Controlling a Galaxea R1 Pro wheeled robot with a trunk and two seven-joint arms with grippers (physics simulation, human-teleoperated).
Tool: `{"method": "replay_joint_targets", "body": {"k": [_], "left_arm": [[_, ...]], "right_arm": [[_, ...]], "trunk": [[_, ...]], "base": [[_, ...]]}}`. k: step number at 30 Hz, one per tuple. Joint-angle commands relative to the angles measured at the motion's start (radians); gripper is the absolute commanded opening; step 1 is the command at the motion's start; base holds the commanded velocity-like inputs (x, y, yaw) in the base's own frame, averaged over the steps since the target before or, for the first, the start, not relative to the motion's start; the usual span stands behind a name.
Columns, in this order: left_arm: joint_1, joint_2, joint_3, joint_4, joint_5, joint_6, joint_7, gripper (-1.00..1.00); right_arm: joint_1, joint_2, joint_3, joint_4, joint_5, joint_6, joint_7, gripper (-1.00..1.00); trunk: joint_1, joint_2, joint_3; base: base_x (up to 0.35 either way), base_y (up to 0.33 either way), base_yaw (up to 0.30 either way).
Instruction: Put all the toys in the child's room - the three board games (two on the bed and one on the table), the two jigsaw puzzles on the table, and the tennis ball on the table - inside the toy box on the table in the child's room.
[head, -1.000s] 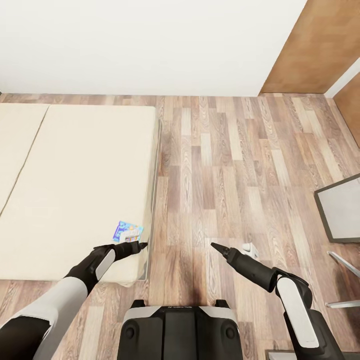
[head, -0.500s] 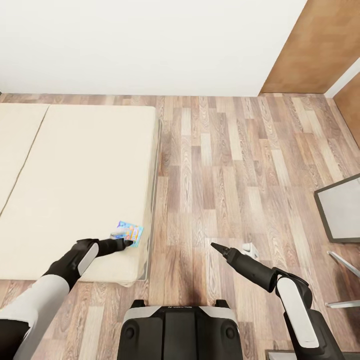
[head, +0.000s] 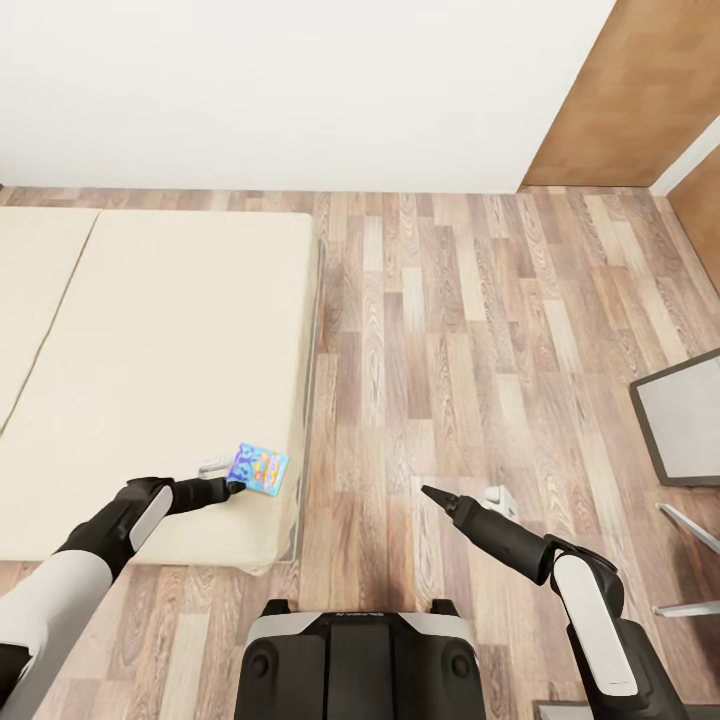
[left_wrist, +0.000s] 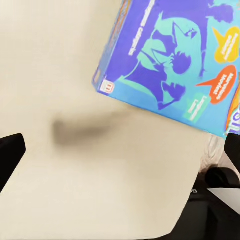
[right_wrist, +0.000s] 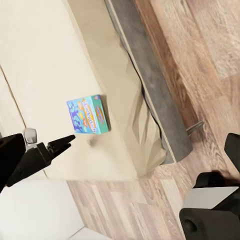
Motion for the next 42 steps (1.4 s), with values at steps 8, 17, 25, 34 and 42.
{"method": "replay_joint_targets", "body": {"k": [8, 17, 25, 34, 42], "left_arm": [[0.000, 0.017, -0.005, -0.001, 0.002, 0.003, -0.010, 1.00], [0.000, 0.021, -0.005, -0.001, 0.001, 0.003, -0.011, 1.00], [0.000, 0.021, -0.006, -0.001, 0.002, 0.003, -0.010, 1.00], [0.000, 0.019, -0.004, -0.001, 0.004, -0.001, -0.010, 1.00], [-0.002, 0.008, 0.000, -0.001, 0.003, -0.002, 0.000, 1.00]], "right_arm": [[-0.001, 0.000, -0.002, 0.000, 0.007, 0.005, 0.008, 1.00], [0.000, 0.000, -0.002, -0.002, 0.007, 0.005, 0.008, 1.00], [-0.001, 0.000, -0.003, -0.002, 0.007, 0.005, 0.008, 1.00], [-0.001, -0.001, -0.004, -0.003, 0.007, 0.005, 0.008, 1.00], [-0.001, -0.002, -0.005, -0.003, 0.006, 0.007, 0.008, 1.00]], "trunk": [[0.001, -0.002, -0.001], [0.001, -0.002, -0.001], [0.001, -0.002, -0.001], [0.001, -0.002, -0.003], [0.001, -0.002, -0.010]], "base": [[0.035, 0.052, 0.000], [0.002, 0.032, 0.000], [0.000, 0.085, 0.000], [0.000, 0.007, 0.000], [0.000, 0.000, 0.000]]}}
